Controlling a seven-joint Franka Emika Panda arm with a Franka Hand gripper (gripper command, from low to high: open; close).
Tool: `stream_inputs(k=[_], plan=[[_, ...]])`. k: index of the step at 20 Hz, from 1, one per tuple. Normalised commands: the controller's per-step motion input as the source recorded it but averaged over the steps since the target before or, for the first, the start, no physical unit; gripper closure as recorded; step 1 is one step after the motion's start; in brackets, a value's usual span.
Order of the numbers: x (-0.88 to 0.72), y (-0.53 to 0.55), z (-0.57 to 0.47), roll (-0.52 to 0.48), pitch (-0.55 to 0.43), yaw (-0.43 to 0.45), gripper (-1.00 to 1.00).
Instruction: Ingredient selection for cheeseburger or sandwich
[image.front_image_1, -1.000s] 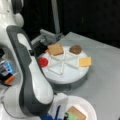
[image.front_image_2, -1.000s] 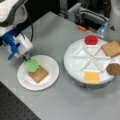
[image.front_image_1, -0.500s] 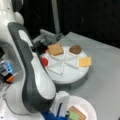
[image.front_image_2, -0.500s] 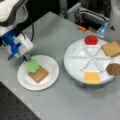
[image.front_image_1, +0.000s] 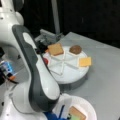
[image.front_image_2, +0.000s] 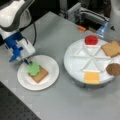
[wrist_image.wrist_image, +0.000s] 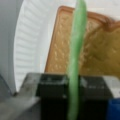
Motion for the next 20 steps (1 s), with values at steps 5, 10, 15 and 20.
stream_inputs(k=[5,10,15,20], plan=[[-0.24,0.37,0.09,-0.314,-0.049,-0.131,1.0],[-0.25,0.39,0.05,-0.294,-0.064,-0.128,1.0],[-0.25,0.42,0.02,-0.321,-0.071,-0.117,1.0],[-0.27,0.45,0.03,-0.345,-0.088,-0.109,1.0]])
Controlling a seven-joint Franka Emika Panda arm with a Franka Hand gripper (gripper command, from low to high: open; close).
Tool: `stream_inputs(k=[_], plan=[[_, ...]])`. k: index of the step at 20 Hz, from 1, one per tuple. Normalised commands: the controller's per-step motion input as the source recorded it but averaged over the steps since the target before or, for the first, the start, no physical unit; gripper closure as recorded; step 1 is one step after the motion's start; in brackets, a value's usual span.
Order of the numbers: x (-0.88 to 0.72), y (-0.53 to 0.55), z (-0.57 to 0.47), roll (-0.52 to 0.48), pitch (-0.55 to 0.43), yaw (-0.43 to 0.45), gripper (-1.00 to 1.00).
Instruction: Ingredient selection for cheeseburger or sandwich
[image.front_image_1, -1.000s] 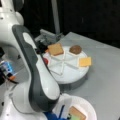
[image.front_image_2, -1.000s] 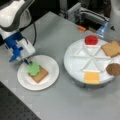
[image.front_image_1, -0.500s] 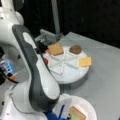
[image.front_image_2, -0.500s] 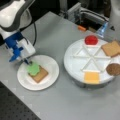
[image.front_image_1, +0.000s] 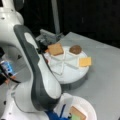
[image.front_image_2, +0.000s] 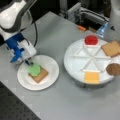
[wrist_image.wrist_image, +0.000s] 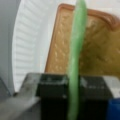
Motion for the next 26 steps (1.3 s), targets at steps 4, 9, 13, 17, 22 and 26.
stream_inputs(k=[4,9,13,17,22,26], plan=[[-0.29,0.44,0.06,-0.367,-0.091,-0.104,1.0],[-0.31,0.43,0.05,-0.376,-0.097,-0.103,1.0],[-0.3,0.43,0.05,-0.389,-0.105,-0.098,1.0],[-0.31,0.41,0.05,-0.406,-0.107,-0.091,1.0],[-0.32,0.41,0.04,-0.4,-0.112,-0.092,1.0],[-0.34,0.4,0.06,-0.393,-0.102,-0.091,-1.0]])
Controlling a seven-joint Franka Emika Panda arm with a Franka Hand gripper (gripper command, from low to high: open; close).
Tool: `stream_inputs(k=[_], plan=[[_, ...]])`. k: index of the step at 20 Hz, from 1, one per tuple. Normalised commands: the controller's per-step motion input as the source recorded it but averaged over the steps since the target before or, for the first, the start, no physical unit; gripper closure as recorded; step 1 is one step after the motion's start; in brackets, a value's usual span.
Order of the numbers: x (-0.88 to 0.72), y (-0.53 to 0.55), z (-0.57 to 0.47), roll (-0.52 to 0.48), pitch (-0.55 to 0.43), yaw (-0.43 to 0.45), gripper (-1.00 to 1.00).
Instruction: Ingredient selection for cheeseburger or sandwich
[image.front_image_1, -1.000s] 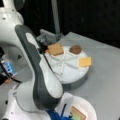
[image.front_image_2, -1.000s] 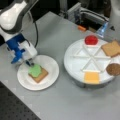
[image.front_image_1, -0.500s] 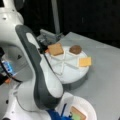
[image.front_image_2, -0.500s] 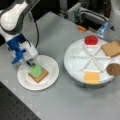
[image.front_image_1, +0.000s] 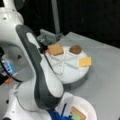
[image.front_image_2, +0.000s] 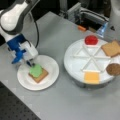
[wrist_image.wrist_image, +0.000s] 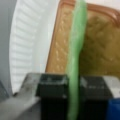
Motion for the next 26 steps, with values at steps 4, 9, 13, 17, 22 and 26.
stream_inputs(k=[4,9,13,17,22,26], plan=[[-0.33,0.41,0.06,-0.38,-0.102,-0.103,-1.0],[-0.31,0.41,0.06,-0.369,-0.104,-0.11,-1.0],[-0.32,0.39,0.05,-0.365,-0.103,-0.106,-1.0],[-0.33,0.38,0.07,-0.366,-0.093,-0.107,-1.0],[-0.37,0.4,0.17,-0.382,-0.053,-0.125,-1.0],[-0.45,0.46,0.37,-0.44,0.011,-0.184,-1.0]])
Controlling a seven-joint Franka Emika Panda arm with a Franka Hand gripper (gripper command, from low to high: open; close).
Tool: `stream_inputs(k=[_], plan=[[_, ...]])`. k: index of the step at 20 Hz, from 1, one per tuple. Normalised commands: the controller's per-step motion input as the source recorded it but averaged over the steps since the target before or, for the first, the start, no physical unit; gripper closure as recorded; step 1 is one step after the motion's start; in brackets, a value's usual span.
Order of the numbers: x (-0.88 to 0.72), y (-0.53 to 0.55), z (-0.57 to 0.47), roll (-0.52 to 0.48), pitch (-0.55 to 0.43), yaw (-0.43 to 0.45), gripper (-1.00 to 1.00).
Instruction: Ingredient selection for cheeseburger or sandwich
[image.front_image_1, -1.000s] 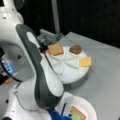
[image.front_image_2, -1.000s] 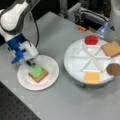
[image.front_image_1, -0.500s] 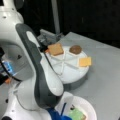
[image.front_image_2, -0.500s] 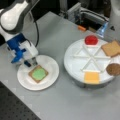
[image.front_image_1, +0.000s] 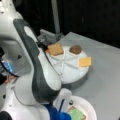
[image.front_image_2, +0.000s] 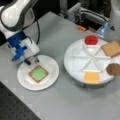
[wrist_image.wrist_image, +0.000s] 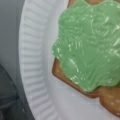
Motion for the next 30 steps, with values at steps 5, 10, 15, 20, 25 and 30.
stream_inputs(k=[5,10,15,20,25,30], plan=[[-0.4,0.64,0.33,-0.604,0.009,-0.314,-1.0],[-0.31,0.77,0.15,-0.703,-0.003,-0.376,-1.0],[-0.38,0.62,0.09,-0.631,0.017,-0.304,-1.0],[-0.46,0.38,0.09,-0.445,-0.02,-0.078,-1.0],[-0.54,0.18,0.03,-0.324,-0.073,0.106,-1.0],[-0.54,0.35,-0.07,-0.304,-0.047,0.089,-1.0]])
